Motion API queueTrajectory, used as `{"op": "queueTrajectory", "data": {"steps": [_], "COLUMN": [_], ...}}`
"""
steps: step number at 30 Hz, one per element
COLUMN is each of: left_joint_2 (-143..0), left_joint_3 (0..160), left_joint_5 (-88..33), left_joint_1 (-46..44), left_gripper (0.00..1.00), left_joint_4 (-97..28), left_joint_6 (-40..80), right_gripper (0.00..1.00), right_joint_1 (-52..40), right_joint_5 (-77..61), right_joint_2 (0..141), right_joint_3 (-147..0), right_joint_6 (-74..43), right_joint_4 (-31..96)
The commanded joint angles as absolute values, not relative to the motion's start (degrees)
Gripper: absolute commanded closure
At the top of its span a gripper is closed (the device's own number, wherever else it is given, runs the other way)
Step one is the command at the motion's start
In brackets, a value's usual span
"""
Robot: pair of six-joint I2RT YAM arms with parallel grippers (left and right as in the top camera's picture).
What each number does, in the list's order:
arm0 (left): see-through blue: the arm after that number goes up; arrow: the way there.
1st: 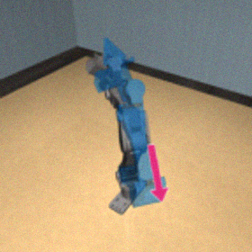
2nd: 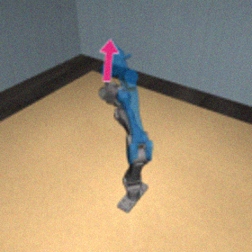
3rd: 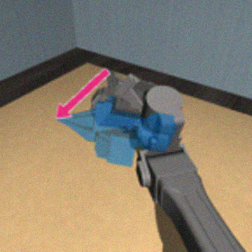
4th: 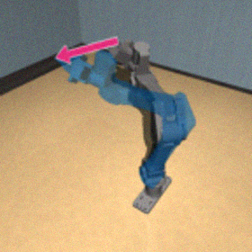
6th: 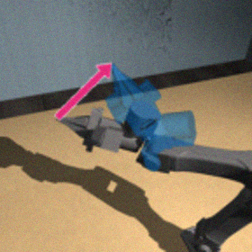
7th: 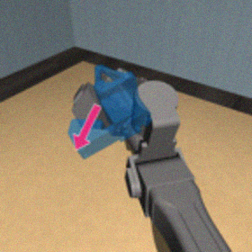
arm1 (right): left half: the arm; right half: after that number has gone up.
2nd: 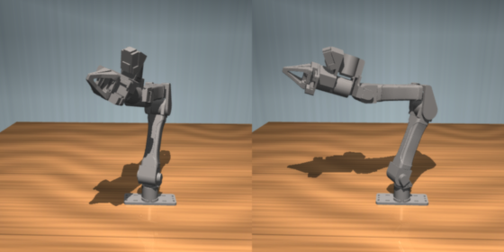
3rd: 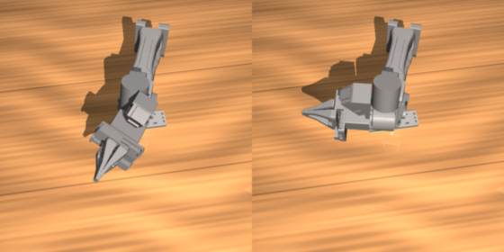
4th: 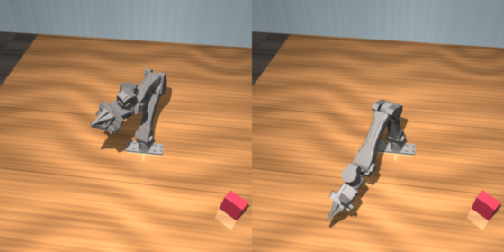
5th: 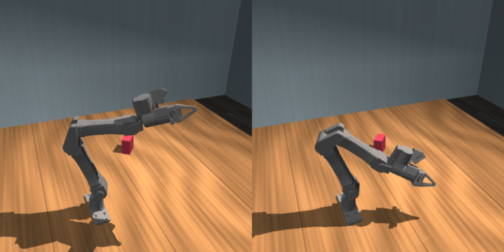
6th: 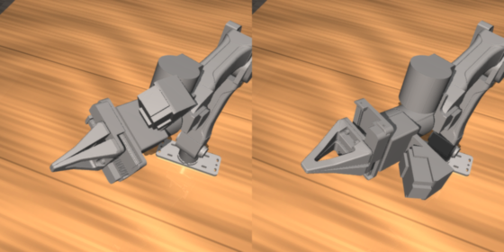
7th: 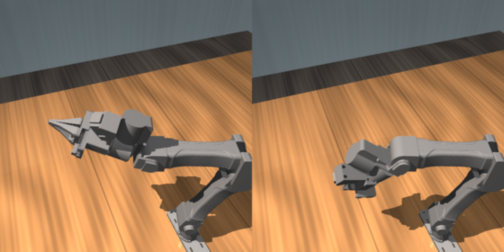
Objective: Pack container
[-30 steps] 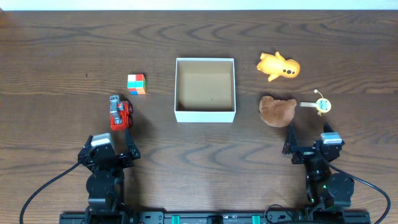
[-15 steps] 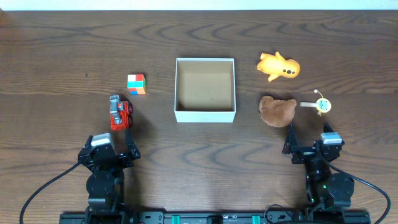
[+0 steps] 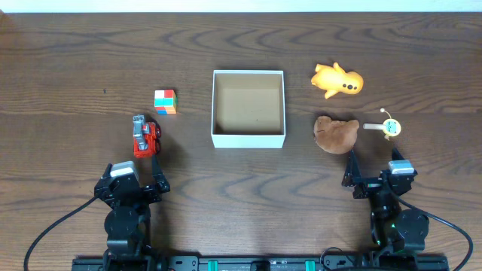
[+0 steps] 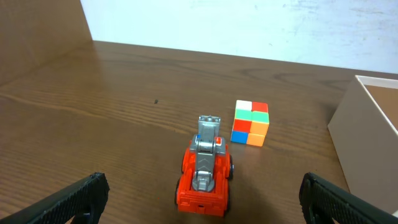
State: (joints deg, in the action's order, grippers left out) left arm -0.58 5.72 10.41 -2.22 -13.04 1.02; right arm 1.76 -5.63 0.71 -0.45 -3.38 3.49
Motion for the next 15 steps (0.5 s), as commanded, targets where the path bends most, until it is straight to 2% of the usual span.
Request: {"op": "queueTrajectory", "data": {"steps": [1, 15], "left_joint_2": [-0.2, -0.2], "left_joint_3": [4.2, 4.2], "left_joint_5": [9.4, 9.4], "left_joint_1": [-1.8, -1.8], "left_gripper": [0.02, 0.02], "left_joint_4": [-13.4, -13.4], "left_joint_6": [0.0, 0.0], "right_gripper": [0.01, 0.01], "right_joint_1": [2.2, 2.2], "right_joint_5": [-6.1, -5.8], "right_joint_2": [0.3, 0.3], "right_joint_3": [-0.3, -0.3], "right_joint_6": [-2.7, -2.7], "right_joint_4": [3.6, 3.6]}}
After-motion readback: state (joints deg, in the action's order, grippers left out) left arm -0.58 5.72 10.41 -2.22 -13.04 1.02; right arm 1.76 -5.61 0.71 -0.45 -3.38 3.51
